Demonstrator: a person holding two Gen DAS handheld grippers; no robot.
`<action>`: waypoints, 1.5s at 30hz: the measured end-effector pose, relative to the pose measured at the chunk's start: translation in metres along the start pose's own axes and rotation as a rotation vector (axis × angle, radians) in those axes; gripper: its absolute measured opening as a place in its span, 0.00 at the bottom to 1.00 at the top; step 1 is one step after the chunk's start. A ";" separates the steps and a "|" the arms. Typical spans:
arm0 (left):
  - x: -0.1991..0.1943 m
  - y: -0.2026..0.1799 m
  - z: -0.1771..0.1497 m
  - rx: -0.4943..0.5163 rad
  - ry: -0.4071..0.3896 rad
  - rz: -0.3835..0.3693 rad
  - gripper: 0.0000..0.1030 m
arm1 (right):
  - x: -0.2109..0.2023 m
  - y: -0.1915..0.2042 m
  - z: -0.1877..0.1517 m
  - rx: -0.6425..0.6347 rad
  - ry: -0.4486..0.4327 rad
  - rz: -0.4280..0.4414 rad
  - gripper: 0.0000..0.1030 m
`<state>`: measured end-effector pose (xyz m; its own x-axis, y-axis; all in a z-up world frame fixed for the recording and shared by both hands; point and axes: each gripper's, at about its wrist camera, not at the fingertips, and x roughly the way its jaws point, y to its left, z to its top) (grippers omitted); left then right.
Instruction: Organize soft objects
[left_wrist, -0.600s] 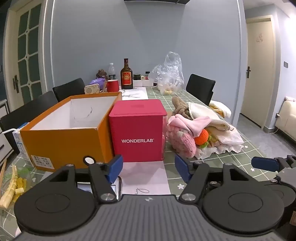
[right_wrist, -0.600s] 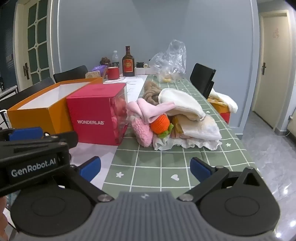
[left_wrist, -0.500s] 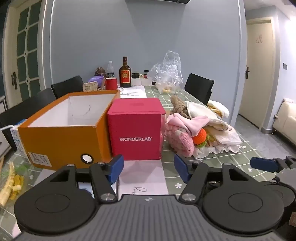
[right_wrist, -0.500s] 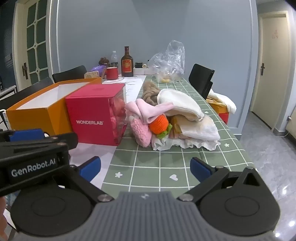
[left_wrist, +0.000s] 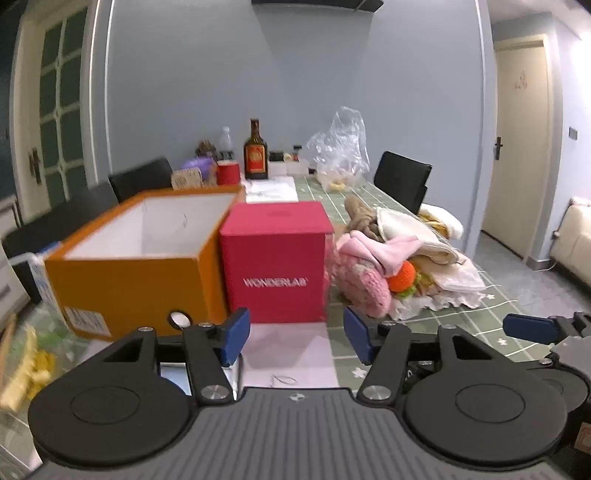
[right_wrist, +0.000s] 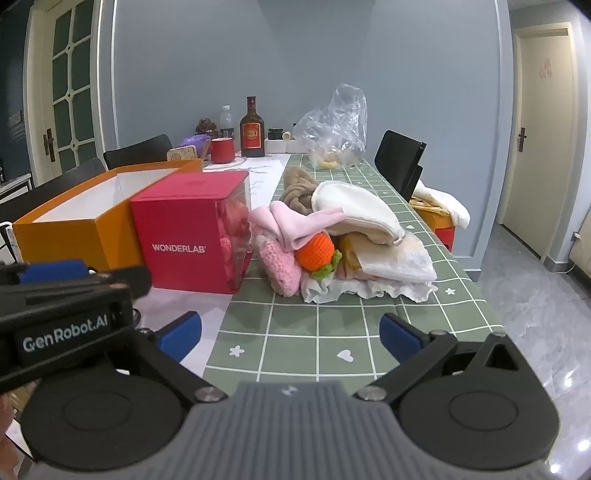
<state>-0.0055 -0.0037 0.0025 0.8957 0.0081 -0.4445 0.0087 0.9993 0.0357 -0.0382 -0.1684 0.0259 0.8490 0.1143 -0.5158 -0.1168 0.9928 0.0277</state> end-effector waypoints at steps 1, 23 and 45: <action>-0.001 -0.001 0.000 0.005 -0.006 0.006 0.66 | -0.001 -0.001 0.000 0.006 0.000 0.004 0.98; -0.013 -0.001 0.001 0.003 -0.039 0.028 0.66 | -0.010 0.000 -0.001 0.011 -0.020 -0.011 0.98; -0.019 0.000 0.001 0.007 -0.059 0.033 0.66 | -0.015 0.001 -0.001 0.015 -0.033 -0.018 0.98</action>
<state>-0.0219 -0.0038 0.0120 0.9203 0.0387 -0.3893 -0.0183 0.9983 0.0560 -0.0514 -0.1688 0.0323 0.8674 0.0971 -0.4881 -0.0936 0.9951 0.0317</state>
